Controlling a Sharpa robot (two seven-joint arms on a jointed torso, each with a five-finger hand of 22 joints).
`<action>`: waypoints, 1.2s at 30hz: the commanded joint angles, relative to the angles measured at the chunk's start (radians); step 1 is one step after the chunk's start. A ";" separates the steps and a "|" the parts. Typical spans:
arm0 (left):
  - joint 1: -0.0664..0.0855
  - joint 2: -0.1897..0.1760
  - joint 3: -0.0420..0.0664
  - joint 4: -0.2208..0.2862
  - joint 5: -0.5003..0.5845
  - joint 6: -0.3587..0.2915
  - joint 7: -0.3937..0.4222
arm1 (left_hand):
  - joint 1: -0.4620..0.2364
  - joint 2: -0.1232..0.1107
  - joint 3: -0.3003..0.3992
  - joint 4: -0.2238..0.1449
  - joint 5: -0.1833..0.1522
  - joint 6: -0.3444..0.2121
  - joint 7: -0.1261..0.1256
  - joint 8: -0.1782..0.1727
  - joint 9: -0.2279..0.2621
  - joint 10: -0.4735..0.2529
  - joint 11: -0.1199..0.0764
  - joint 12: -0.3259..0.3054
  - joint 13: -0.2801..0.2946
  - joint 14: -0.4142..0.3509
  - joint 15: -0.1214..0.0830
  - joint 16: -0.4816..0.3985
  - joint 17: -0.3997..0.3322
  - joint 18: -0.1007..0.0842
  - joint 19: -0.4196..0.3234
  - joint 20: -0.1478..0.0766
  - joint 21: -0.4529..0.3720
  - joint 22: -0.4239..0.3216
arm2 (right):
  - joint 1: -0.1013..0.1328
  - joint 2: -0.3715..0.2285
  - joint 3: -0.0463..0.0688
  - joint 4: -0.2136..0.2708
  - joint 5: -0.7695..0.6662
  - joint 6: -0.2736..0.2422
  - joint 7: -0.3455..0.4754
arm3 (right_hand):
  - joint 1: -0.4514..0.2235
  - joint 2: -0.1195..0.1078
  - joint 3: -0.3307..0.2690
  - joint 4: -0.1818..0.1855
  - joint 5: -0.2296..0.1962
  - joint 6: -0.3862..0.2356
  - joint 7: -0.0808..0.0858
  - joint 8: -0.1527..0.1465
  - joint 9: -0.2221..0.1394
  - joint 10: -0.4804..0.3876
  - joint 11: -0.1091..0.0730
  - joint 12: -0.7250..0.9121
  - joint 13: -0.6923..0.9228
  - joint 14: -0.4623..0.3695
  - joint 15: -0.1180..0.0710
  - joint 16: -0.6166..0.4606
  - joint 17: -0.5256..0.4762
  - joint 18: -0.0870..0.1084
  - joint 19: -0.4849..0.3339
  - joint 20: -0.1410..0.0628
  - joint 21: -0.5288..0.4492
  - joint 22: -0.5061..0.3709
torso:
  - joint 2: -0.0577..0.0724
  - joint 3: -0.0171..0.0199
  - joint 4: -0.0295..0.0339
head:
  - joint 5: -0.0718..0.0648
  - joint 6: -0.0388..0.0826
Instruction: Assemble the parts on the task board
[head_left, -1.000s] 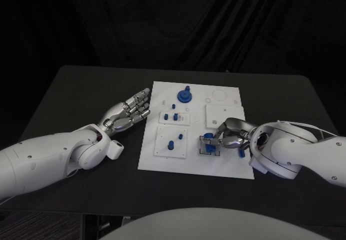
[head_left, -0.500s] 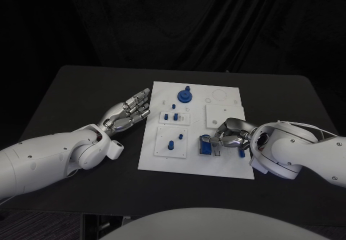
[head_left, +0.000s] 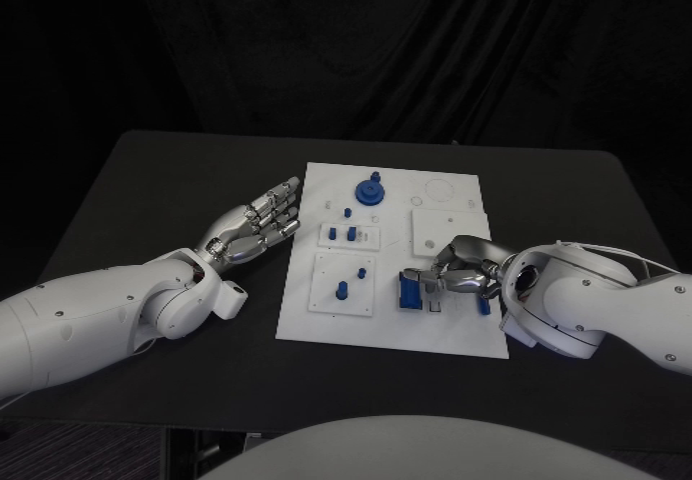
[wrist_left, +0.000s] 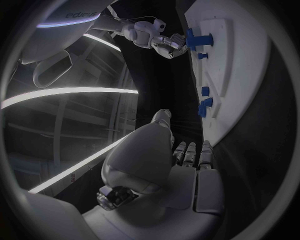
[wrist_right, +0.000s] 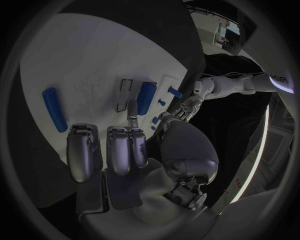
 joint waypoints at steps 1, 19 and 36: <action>-0.002 0.000 0.001 0.001 -0.002 0.013 0.114 | 0.010 0.000 0.006 -0.002 0.006 0.000 0.005 0.001 0.001 0.002 0.006 -0.004 -0.001 0.001 0.009 -0.007 -0.001 -0.016 0.003 0.006 -0.001 0.001 | -0.002 -0.008 0.000 0.009 -0.027 -0.029 0.021 | 0.000 -0.003 -0.008 -0.002 0.000 0.008 0.001 -0.004 0.003 0.105 0.004 0.003 0.263 0.090 0.006 -0.004 0.192 0.011 0.068 0.005 -0.003 0.238 | -0.001 -0.0002 -0.0001 | 0.003 0.000; -0.004 -0.010 0.001 0.005 -0.002 0.007 0.117 | 0.013 0.001 0.010 -0.007 0.011 0.005 0.012 0.002 0.002 0.002 0.008 -0.004 -0.001 0.001 0.010 -0.007 -0.001 -0.016 0.003 0.008 -0.001 0.001 | 0.002 -0.155 0.000 0.086 -0.082 -0.074 0.041 | 0.147 -0.005 -0.034 -0.018 0.001 -0.001 -0.007 0.040 0.053 0.105 -0.004 0.003 0.263 0.093 -0.001 0.002 0.207 0.007 0.075 -0.001 0.010 0.243 | -0.001 0.0017 -0.0008 | 0.008 0.000; -0.004 -0.011 0.001 0.005 -0.002 0.000 0.122 | 0.015 0.000 0.014 -0.012 0.014 0.010 0.020 0.003 0.003 0.005 0.014 -0.003 0.000 0.001 0.010 -0.007 -0.001 -0.015 0.004 0.009 0.000 0.003 | -0.006 -0.245 -0.001 0.096 -0.307 -0.032 -0.121 | 0.199 -0.013 -0.048 -0.038 0.001 -0.009 -0.006 0.048 0.065 0.105 -0.002 0.003 0.263 0.093 -0.002 0.002 0.205 0.008 0.075 -0.003 0.008 0.243 | -0.001 -0.0011 -0.0007 | 0.006 0.000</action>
